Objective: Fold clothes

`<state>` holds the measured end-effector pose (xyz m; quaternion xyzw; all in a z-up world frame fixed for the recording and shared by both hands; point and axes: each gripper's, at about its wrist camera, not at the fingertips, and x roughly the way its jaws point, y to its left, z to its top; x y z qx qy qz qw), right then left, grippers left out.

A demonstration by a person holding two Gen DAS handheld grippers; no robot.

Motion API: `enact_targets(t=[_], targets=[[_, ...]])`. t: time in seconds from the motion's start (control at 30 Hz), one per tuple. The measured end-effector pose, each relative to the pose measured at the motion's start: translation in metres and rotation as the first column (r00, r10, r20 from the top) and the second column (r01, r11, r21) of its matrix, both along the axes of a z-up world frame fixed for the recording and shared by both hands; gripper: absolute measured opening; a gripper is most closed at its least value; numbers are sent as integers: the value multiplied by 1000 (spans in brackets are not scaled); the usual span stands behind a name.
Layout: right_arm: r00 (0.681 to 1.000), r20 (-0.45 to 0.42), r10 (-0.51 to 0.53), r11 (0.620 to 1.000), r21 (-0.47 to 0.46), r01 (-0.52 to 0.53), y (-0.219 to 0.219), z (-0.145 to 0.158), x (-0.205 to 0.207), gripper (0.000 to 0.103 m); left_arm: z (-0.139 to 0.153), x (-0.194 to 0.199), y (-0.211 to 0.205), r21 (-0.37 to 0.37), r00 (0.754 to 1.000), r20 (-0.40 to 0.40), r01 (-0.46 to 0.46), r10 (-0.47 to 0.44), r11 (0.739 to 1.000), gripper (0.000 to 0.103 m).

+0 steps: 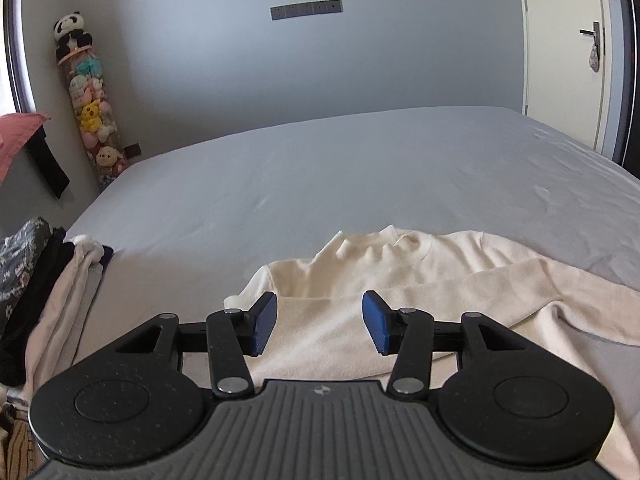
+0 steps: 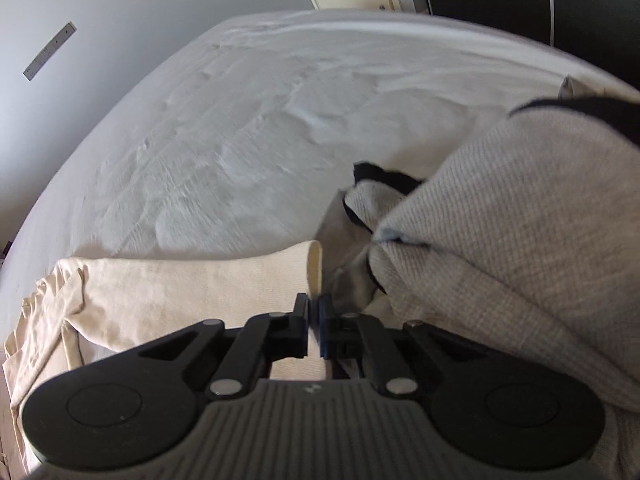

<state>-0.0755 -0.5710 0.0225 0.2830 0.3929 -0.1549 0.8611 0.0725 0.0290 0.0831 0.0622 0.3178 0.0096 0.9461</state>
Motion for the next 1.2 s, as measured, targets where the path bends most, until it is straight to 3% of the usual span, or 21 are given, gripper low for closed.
enact_targets(t=[0.2, 0.37, 0.57, 0.7, 0.97, 1.2], targets=[[999, 40, 12, 999, -52, -10, 22, 63, 34, 5, -26, 15, 43, -43, 993, -90, -75, 71, 996, 56], [996, 77, 50, 986, -164, -36, 61, 137, 92, 5, -30, 13, 75, -89, 991, -99, -96, 87, 991, 55], [976, 138, 169, 942, -313, -119, 147, 230, 166, 5, -36, 16, 101, -142, 981, -145, -147, 126, 979, 55], [945, 152, 291, 898, -384, -215, 222, 271, 200, 5, -37, 17, 113, -166, 979, -163, -148, 121, 975, 55], [844, 157, 512, 796, -457, -398, 367, 300, 232, 5, -35, 15, 127, -194, 980, -160, -149, 118, 970, 55], [779, 119, 615, 732, -452, -510, 452, 277, 239, 5, -32, 13, 145, -249, 978, -155, -173, 137, 953, 55]])
